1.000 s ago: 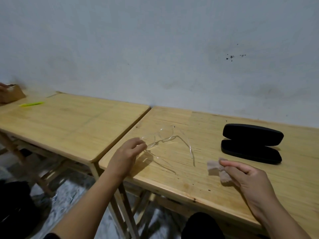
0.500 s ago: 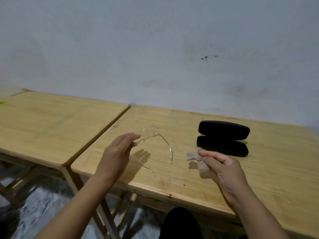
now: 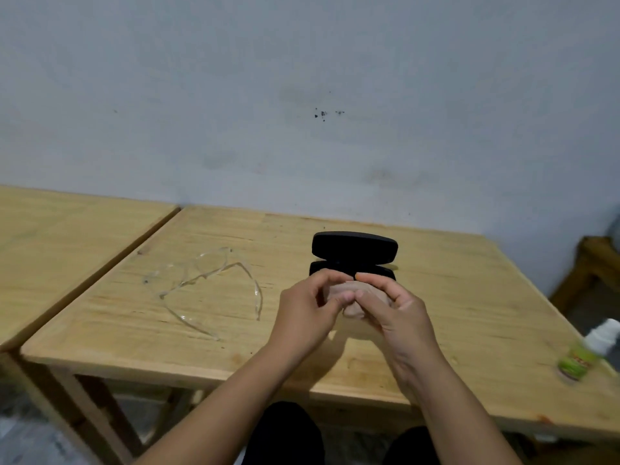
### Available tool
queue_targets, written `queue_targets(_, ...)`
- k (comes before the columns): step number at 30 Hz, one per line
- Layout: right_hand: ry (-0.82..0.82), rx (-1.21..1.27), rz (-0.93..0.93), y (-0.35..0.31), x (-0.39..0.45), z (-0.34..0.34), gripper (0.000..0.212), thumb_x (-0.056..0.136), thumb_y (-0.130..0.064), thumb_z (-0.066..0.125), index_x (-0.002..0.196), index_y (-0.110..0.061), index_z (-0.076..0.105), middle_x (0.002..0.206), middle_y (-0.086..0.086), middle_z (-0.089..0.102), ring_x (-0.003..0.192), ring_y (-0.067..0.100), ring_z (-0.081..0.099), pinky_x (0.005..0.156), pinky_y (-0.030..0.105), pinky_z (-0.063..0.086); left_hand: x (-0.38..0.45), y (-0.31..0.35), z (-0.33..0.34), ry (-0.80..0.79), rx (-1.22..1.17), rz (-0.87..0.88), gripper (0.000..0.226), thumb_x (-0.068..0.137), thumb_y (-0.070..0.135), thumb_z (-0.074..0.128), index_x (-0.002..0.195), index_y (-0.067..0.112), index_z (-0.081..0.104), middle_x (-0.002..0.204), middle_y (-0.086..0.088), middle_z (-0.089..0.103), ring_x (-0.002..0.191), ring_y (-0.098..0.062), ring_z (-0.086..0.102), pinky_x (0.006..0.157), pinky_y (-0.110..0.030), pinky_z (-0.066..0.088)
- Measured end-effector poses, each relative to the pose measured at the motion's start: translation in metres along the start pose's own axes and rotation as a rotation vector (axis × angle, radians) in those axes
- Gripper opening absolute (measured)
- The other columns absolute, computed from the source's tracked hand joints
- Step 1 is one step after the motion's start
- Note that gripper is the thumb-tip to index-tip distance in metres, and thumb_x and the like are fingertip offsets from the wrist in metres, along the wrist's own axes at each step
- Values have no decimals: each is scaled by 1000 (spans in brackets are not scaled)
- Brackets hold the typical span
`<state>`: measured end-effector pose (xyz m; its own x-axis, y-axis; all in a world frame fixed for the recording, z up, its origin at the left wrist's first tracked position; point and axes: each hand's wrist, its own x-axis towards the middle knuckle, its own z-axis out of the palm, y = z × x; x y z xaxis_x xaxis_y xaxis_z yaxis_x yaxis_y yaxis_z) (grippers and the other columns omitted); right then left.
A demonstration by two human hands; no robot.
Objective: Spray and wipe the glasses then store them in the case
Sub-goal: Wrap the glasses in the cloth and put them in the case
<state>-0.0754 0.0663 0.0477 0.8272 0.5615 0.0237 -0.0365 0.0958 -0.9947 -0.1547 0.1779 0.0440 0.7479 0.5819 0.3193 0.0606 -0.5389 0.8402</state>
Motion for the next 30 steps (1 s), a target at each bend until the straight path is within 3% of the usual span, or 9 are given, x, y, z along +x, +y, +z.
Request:
queue_targets(4,52,-94,-30,0,1,-14,16,80,-19,70,94,-28,72,94,0,74,91,17,68,75,31,56,9,2,5,18,-79,-77,3,80,35,68,82,33,70,74,5,71,75,-14,67,74,-39,56)
queue_targets(6,115,-174,-72,1,1,-20,19,81,-20,70,97,-30,70,95,-6,73,91,8,67,75,25,54,10,4,5,30,-148,-146,5,79,35,69,81,31,71,72,1,72,74,-19,69,78,-45,57)
queue_targets(9,187,-287,-130,0,-4,-23,18,81,-23,69,96,-30,70,91,-11,71,84,0,65,70,18,51,14,6,7,62,-266,-256,7,78,33,70,79,26,72,65,2,67,68,-14,67,80,-41,58)
queue_targets(12,105,-299,-177,0,-8,-18,17,78,-20,74,92,-29,72,87,-10,72,77,-1,66,64,13,51,15,10,10,60,-382,-332,9,80,25,70,82,17,72,72,-5,69,65,-8,66,77,-31,59)
queue_targets(16,61,-278,-202,3,-9,-12,22,72,-17,79,92,-25,73,87,-6,72,77,4,68,68,17,54,13,16,14,35,-539,-383,11,81,15,69,86,5,69,81,-13,69,67,-10,68,67,-21,57)
queue_targets(20,128,-302,-244,1,-5,-15,12,78,-17,74,87,-25,74,84,-7,73,76,2,68,66,15,52,13,19,14,-23,-634,-392,16,82,13,68,92,0,68,84,-15,69,71,-12,68,69,-20,57)
queue_targets(23,110,-295,-221,-5,-2,-19,10,83,-17,68,87,-23,74,80,-7,74,73,-2,67,61,12,50,13,18,10,-30,-560,-367,16,83,18,68,93,6,69,90,-14,71,78,-15,69,73,-23,58)
queue_targets(27,105,-274,-236,-15,3,-26,15,84,-17,67,81,-31,71,76,-9,73,72,0,66,62,11,49,13,19,6,-11,-195,-187,11,83,32,67,93,28,70,88,7,74,88,-6,67,82,-26,53)
queue_targets(30,52,-197,-212,-23,6,-27,20,84,-15,67,76,-33,71,72,-11,73,70,0,66,63,12,49,12,27,8,-53,-208,-118,17,79,30,71,96,28,71,92,10,74,91,-2,67,87,-27,53)
